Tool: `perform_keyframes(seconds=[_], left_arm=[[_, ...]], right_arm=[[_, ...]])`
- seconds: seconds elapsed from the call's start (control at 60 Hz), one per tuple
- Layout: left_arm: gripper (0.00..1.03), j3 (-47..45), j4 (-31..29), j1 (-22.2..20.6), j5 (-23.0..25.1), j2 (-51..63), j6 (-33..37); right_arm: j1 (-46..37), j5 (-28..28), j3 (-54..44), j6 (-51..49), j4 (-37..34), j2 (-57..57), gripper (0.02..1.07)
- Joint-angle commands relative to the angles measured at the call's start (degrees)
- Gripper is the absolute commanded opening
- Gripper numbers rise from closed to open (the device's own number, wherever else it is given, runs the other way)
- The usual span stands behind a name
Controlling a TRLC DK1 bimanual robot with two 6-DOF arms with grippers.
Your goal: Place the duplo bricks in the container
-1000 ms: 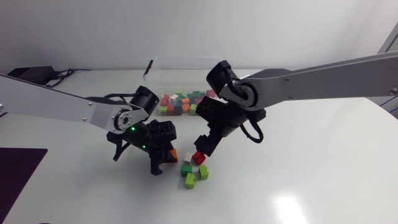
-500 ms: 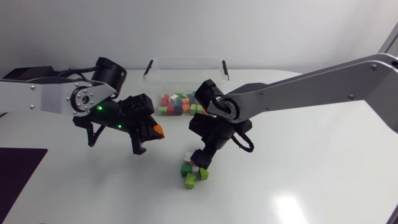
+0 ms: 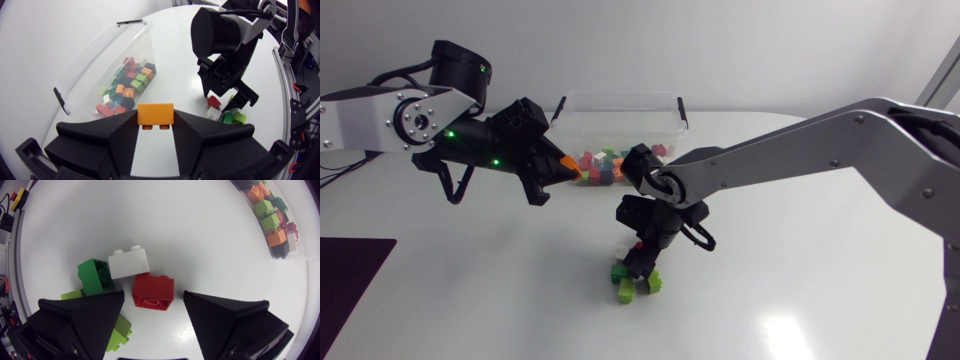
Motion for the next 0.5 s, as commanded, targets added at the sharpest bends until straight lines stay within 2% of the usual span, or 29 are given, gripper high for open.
perform_keyframes(seconds=[0.0, 0.217, 0.483], left_arm=[[0.28, 2.36, 2.00, 0.44, 0.94, -0.87, -3.07], [0.28, 5.00, 7.27, 0.62, 1.38, 1.59, -7.46], [0.28, 10.62, 12.02, 0.79, 1.29, 7.74, -12.03]], right_arm=[[0.02, 0.22, 1.36, -0.47, 0.64, 1.52, 0.69], [-0.51, 0.22, 1.19, -0.74, 1.26, 0.99, 0.33], [-1.38, 0.13, -0.31, -1.27, 0.90, -4.02, 0.33]])
